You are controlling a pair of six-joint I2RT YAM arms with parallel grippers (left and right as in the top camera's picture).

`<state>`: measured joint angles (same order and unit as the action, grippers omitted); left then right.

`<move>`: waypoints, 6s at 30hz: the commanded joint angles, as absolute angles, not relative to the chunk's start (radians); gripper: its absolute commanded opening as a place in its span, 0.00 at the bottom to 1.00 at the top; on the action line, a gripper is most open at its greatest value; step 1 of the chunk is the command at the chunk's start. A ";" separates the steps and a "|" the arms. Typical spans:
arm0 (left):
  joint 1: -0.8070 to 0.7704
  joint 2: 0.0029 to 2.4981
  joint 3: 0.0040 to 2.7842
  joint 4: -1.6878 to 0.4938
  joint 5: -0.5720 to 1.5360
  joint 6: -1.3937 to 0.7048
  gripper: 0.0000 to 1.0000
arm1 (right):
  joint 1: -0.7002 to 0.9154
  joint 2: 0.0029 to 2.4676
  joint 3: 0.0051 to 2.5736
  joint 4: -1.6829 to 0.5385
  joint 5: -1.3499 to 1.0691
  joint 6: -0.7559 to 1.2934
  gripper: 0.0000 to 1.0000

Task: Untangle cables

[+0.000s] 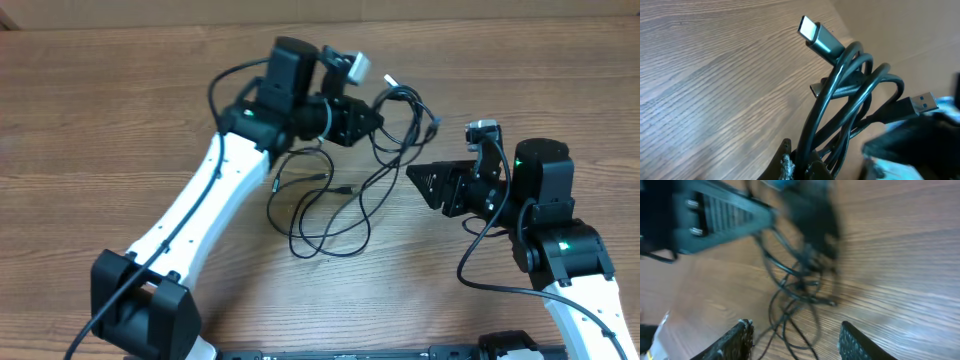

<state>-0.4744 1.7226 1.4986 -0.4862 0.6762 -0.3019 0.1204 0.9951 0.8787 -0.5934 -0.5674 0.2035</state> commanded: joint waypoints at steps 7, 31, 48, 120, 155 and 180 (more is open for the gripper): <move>-0.582 1.722 1.510 -0.528 0.509 -0.239 0.04 | 0.123 0.991 0.889 -0.532 -0.480 0.185 0.66; -0.582 1.722 1.510 -0.564 0.548 -0.240 0.04 | 0.123 1.034 0.889 -0.723 -0.398 -0.049 0.04; -0.530 1.721 1.510 -0.554 0.374 -0.177 0.04 | 0.122 1.034 0.889 -0.827 -0.155 0.197 0.79; -0.284 1.715 1.536 -0.696 0.173 -0.157 1.00 | 0.123 1.595 0.791 -0.472 -0.335 0.554 0.60; -0.284 1.715 1.536 -0.696 0.173 -0.157 1.00 | 0.122 0.963 0.813 -0.402 -0.562 0.498 0.04; -0.284 1.715 1.536 -0.696 0.173 -0.157 1.00 | 0.122 0.720 0.986 0.118 -0.172 0.525 0.04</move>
<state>-0.2859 1.7226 1.5135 -0.6960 0.1818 -0.1513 0.1249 0.7284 0.9474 0.0528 -0.1978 0.5972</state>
